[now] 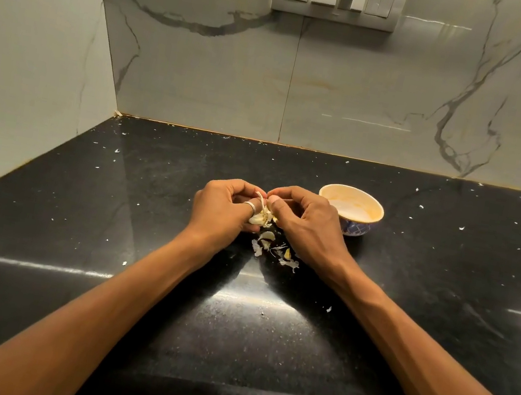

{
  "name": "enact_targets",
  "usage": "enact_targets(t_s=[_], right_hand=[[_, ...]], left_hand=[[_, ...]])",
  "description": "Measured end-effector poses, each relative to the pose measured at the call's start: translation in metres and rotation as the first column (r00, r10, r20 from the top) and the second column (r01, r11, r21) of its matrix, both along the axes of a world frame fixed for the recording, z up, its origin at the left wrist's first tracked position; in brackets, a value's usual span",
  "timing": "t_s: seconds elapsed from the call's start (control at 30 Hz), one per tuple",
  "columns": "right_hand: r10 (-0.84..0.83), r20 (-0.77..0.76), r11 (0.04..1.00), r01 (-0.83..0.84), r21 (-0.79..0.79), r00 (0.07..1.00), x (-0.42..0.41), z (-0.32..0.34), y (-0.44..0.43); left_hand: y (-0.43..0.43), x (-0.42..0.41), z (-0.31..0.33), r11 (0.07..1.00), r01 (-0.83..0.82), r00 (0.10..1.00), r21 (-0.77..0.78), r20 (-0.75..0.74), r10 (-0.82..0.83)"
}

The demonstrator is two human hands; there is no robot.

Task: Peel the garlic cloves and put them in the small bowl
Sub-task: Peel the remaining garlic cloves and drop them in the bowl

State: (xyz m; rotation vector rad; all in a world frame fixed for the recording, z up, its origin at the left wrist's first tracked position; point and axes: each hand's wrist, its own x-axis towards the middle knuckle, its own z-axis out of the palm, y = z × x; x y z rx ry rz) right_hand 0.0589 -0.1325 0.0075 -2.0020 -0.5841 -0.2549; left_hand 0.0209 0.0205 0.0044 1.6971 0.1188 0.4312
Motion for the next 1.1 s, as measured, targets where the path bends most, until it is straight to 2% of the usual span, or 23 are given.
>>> enact_targets(t_s=[0.1, 0.27, 0.57, 0.73, 0.9, 1.1], right_hand=[[0.06, -0.045, 0.998, -0.059, 0.024, 0.997, 0.0005, -0.0008, -0.0004], [0.073, -0.074, 0.995, -0.067, 0.08, 0.995, 0.0025, -0.0026, -0.0003], [-0.057, 0.054, 0.997, 0.054, 0.061, 0.997, 0.002, -0.001, -0.001], [0.105, -0.009, 0.991, -0.104, 0.087, 0.994, -0.0047, 0.0013, 0.0004], [0.182, -0.073, 0.979, -0.173, 0.111, 0.981, -0.0028, 0.0007, -0.0004], [0.178, -0.116, 0.974, -0.159, 0.161, 0.977, -0.0001, -0.001, -0.0031]], left_hand=[[0.0001, -0.0005, 0.0004, 1.0, -0.003, 1.0, -0.011, 0.01, 0.003], [-0.0022, -0.0018, 0.0029, 0.999, -0.008, 1.0, -0.046, 0.026, 0.009], [-0.0011, -0.0002, 0.0048, 0.991, -0.02, 1.0, -0.131, 0.0, 0.02], [0.003, 0.0028, 0.0016, 0.991, -0.067, 0.998, -0.112, -0.014, 0.065], [0.0008, -0.0015, 0.0079, 0.952, 0.065, 0.998, -0.3, 0.002, -0.068], [-0.0003, -0.004, 0.008, 0.946, 0.172, 0.984, -0.276, 0.006, -0.177]])
